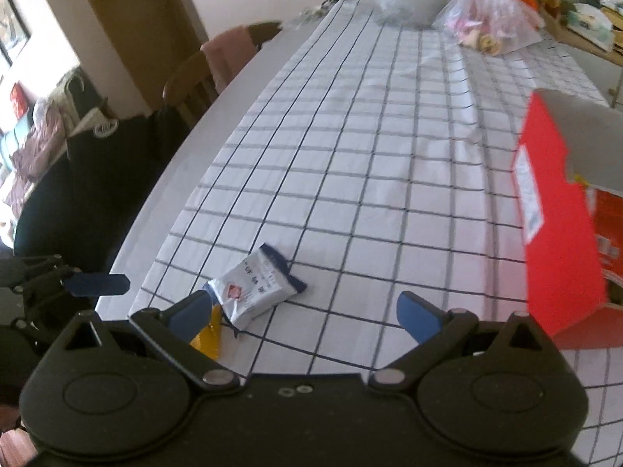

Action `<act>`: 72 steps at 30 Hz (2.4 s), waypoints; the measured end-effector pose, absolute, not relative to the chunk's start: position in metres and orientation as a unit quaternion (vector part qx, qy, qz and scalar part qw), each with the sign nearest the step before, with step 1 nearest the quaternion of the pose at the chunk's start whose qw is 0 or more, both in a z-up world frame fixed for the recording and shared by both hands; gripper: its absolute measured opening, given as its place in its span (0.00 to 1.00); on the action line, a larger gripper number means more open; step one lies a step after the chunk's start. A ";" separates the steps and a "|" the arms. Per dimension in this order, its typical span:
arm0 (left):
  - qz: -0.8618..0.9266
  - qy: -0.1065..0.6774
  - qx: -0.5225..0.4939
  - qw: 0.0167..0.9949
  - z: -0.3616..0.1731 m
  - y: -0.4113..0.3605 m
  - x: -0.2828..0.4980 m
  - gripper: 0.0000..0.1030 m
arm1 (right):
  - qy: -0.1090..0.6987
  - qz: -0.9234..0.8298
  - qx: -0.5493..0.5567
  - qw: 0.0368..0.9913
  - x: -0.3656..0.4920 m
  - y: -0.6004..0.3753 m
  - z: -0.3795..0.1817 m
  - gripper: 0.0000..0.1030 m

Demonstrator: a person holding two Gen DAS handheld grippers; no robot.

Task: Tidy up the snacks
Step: 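Grasp the white milk-candy pack with the right tool while the left tool grasps the yellow foil pack, then carry the white pack and yellow foil pack over the red box with both tools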

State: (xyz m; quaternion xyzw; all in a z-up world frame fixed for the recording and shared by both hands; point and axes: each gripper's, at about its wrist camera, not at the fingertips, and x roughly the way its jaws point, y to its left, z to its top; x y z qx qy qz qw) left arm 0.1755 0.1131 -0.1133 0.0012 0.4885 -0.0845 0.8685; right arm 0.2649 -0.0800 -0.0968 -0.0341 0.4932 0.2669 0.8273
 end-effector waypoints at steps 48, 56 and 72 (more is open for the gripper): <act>-0.200 0.533 0.112 0.815 -0.168 0.091 0.202 0.64 | 0.519 0.248 -0.122 0.809 0.282 -0.047 -0.157 0.58; -0.155 0.536 0.060 0.828 -0.164 0.093 0.204 0.55 | 0.525 0.220 -0.079 0.818 0.271 -0.075 -0.152 0.56; -0.056 0.538 -0.094 0.836 -0.151 0.115 0.202 0.42 | 0.510 0.195 0.012 0.838 0.238 -0.149 -0.110 0.56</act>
